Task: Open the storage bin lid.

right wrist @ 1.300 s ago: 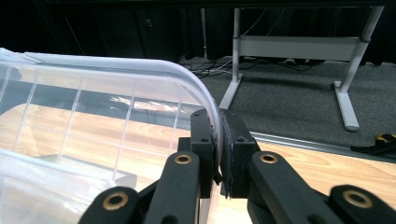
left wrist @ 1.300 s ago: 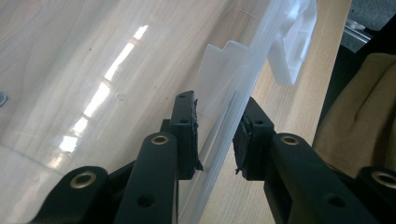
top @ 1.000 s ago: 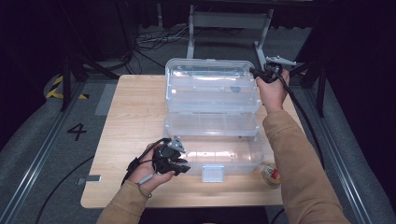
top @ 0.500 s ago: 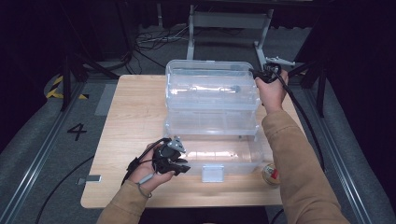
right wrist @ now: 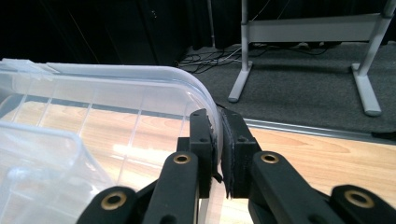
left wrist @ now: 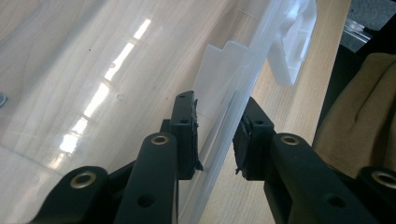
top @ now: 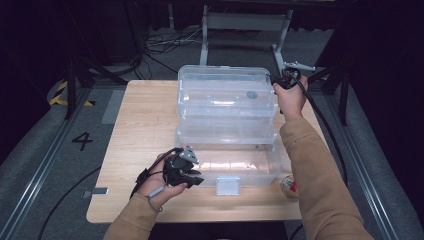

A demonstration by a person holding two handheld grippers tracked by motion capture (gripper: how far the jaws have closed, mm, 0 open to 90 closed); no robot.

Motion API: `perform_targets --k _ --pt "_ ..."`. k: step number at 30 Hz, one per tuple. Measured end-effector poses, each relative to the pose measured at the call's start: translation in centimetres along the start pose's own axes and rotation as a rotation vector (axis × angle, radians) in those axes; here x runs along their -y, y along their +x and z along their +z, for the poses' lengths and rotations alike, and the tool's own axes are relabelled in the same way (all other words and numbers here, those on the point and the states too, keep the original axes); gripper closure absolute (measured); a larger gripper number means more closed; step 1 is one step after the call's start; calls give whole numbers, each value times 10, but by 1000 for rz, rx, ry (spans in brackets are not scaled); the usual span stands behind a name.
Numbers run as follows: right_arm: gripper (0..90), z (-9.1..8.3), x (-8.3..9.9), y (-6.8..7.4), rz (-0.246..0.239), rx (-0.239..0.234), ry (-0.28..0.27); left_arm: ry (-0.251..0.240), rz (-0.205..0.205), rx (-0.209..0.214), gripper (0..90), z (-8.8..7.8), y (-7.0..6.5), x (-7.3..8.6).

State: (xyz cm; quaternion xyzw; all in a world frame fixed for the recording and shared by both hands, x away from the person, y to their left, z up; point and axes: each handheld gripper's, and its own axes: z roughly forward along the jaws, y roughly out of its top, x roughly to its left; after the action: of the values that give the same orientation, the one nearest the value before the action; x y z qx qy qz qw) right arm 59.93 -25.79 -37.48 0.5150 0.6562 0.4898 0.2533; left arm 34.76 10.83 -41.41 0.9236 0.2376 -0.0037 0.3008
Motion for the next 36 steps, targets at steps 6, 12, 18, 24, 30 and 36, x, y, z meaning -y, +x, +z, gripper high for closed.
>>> perform_targets --k 6,12,18,24,30,36 --pt "847 4 4 -3 20 -11 2 0 0 0 724 0 0 0" --pt "845 6 5 -5 27 -14 10 0 0 0 723 0 0 0" --pt "844 7 6 -6 35 -17 19 0 1 0 723 0 0 0" --pt "844 10 7 -7 41 -16 28 0 1 1 723 0 0 0" --pt "842 13 9 -8 53 -16 39 -4 0 0 723 0 0 0" --pt "835 20 15 -11 64 -17 62 -14 -6 1 720 0 0 1"
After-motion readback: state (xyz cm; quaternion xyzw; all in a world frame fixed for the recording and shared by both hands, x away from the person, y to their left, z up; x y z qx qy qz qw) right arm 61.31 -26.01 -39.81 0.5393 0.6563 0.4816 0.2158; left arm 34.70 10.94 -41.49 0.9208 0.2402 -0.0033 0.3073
